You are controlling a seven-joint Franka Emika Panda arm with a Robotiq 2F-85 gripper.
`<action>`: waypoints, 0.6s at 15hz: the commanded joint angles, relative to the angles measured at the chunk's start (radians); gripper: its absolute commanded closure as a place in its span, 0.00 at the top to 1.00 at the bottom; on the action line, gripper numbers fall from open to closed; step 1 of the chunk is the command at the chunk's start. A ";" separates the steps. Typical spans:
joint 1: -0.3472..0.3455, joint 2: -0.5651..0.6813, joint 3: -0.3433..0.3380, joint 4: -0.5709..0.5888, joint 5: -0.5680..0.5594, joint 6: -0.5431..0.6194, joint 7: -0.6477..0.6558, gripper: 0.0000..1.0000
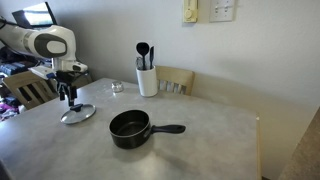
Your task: Pick up the lid from the counter, place it on the pot, then put it back on the counter
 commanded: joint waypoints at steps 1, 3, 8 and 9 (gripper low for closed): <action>0.046 0.073 -0.024 0.051 0.026 0.112 0.183 1.00; 0.075 0.112 -0.045 0.081 0.019 0.164 0.295 1.00; 0.120 0.193 -0.094 0.149 -0.017 0.216 0.489 1.00; 0.123 0.205 -0.100 0.158 -0.022 0.216 0.511 1.00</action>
